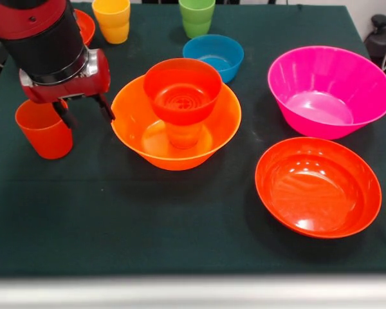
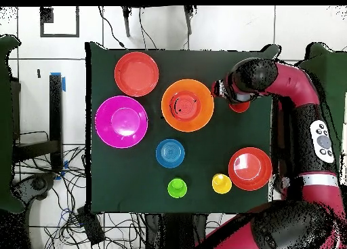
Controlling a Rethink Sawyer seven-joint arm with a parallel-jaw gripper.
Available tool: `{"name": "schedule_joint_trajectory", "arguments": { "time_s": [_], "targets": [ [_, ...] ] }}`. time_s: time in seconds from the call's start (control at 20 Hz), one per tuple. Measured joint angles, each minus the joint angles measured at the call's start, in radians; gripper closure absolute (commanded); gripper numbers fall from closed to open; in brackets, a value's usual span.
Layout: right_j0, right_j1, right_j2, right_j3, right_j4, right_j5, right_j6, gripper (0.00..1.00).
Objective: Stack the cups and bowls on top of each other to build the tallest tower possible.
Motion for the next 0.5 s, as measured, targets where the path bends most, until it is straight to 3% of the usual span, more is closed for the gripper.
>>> {"name": "schedule_joint_trajectory", "arguments": {
  "time_s": [0.5],
  "targets": [
    [0.000, 0.009, -0.011, -0.036, -0.052, 0.026, 0.000, 0.00]
  ]
}}
